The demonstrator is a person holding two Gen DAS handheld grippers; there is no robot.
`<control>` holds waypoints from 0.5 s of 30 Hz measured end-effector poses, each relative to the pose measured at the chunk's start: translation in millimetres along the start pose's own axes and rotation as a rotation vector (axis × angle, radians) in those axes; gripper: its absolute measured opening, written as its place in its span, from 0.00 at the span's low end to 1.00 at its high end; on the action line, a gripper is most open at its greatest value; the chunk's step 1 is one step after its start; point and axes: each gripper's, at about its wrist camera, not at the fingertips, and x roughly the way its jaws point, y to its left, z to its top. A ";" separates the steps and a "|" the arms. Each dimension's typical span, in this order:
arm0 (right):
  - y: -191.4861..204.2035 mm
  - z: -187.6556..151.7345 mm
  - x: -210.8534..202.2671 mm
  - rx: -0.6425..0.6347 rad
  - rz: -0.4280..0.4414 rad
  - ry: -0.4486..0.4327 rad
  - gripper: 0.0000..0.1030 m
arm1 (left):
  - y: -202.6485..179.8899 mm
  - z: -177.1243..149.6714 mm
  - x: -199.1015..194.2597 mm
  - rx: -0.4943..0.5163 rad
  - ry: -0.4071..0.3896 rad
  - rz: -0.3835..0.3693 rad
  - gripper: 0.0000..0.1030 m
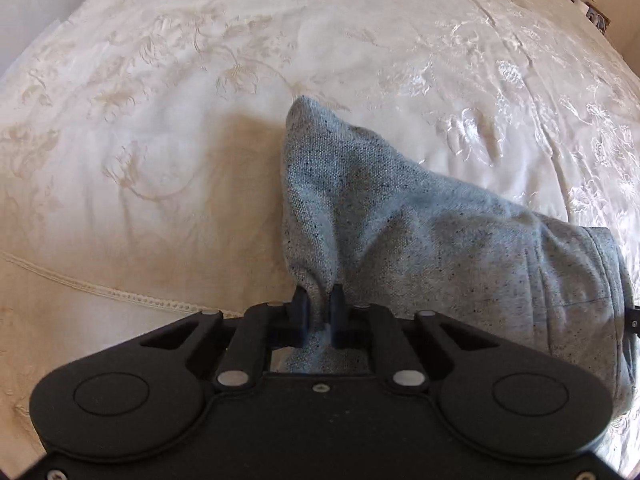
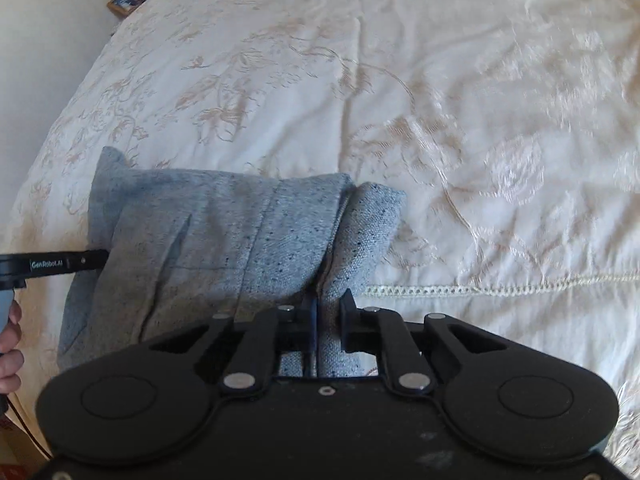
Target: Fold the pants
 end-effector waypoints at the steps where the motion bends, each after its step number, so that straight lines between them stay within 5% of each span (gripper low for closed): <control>1: 7.2 2.1 -7.7 -0.022 0.000 -0.019 0.11 | -1.3 0.7 -10.0 -0.002 -0.020 0.007 0.11; 4: 31.3 17.2 -33.3 -0.079 0.031 -0.079 0.11 | 4.4 11.7 -41.4 -0.047 -0.062 0.008 0.11; 9: 66.0 65.2 -45.5 -0.153 0.128 -0.165 0.11 | 21.8 47.4 -70.7 -0.032 -0.171 0.122 0.12; 11: 77.0 88.4 -30.9 -0.151 0.146 -0.173 0.12 | 41.3 65.0 -61.8 -0.073 -0.149 0.143 0.17; 12: 81.9 100.2 -17.5 -0.149 0.133 -0.164 0.13 | 51.5 71.9 -50.2 -0.093 -0.120 0.166 0.28; 15: 90.1 122.4 26.5 -0.144 0.016 -0.141 0.27 | 75.1 77.4 -16.2 -0.145 -0.050 0.291 0.28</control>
